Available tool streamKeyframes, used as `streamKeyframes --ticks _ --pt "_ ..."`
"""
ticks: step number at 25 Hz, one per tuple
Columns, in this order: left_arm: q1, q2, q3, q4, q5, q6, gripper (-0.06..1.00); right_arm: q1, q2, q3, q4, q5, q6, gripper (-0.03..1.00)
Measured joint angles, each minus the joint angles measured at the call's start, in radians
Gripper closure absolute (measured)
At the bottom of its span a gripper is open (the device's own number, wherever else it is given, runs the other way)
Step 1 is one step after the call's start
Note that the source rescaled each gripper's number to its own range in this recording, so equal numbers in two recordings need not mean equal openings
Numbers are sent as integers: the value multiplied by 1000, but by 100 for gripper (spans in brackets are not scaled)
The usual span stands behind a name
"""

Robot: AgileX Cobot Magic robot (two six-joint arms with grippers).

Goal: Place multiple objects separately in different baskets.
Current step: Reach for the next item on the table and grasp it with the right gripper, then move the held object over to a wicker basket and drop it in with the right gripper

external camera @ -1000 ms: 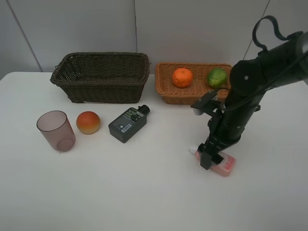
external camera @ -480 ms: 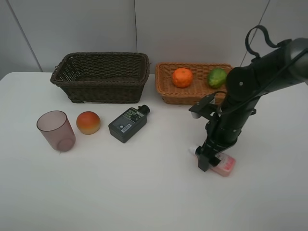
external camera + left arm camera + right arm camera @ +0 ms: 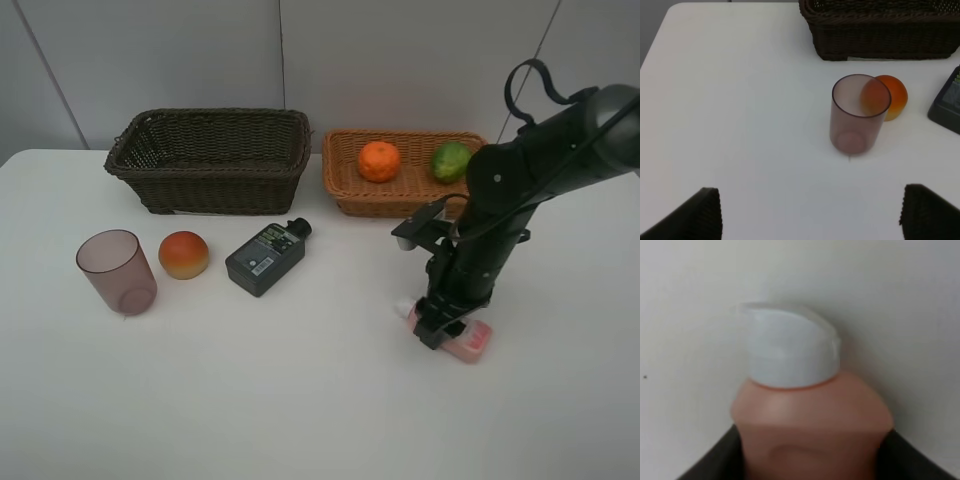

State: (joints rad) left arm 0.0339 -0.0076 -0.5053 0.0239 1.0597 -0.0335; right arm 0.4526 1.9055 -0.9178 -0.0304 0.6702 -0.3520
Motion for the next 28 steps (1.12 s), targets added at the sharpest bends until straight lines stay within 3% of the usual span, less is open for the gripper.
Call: streamKeyframes --ticks 28 --pt "0 0 0 0 0 0 2 0 -45 0 0 20 0 97"
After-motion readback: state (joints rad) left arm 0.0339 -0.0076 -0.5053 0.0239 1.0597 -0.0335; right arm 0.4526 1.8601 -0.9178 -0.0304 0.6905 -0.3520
